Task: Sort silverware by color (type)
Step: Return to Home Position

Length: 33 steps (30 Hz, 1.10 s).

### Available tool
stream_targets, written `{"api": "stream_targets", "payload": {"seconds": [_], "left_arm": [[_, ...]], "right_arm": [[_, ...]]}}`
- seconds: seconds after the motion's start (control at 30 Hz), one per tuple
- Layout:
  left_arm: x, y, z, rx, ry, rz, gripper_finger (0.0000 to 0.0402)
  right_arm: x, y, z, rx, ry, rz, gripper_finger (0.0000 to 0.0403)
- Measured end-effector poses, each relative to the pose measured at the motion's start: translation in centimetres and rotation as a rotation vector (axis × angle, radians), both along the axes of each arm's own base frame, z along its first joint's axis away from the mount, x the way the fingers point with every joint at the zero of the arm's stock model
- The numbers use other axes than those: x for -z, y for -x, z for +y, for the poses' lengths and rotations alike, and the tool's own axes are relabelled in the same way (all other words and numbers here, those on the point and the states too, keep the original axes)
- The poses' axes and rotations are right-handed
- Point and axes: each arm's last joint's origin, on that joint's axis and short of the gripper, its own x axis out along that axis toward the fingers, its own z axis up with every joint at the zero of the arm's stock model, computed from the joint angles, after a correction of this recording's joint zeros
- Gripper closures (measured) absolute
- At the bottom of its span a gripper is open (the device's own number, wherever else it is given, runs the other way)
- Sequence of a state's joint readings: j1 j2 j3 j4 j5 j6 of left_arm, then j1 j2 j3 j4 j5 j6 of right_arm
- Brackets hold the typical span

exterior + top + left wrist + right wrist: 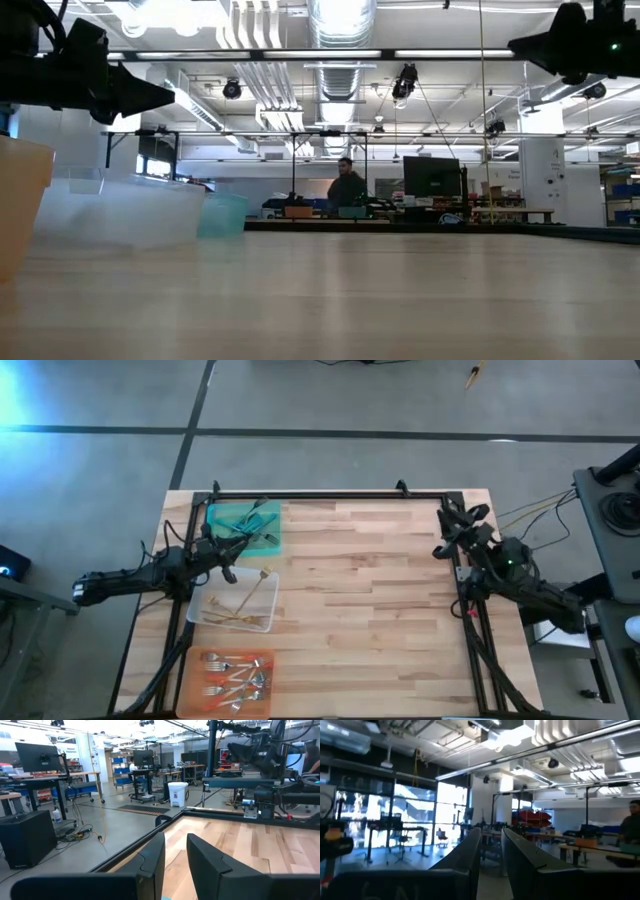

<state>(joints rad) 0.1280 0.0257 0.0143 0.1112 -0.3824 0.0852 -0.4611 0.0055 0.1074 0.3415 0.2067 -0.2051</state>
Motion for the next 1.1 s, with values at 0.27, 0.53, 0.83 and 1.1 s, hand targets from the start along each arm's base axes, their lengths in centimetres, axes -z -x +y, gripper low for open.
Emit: {"api": "stream_targets", "payload": {"seconds": [0.27, 0.53, 0.83, 1.1], "left_arm": [[0.0, 0.0, 0.0, 0.002, 0.0, 0.0, 0.0337], [0.0, 0.0, 0.0, 0.002, 0.0, 0.0, 0.0337], [0.0, 0.0, 0.0, 0.0, 0.0, 0.0, 0.0337], [0.0, 0.0, 0.0, -0.002, 0.0, 0.0, 0.0337]], "right_arm": [[0.3, 0.4, -0.8, 0.048, -0.105, -0.062, 0.0335], [2.2, -0.4, -1.4, 0.093, -0.186, 0.15, 0.0335], [5.6, -0.8, -1.7, 0.105, -0.372, 0.465, 0.0335], [6.8, -0.8, -1.7, 0.109, -0.442, 0.585, 0.0335]]}}
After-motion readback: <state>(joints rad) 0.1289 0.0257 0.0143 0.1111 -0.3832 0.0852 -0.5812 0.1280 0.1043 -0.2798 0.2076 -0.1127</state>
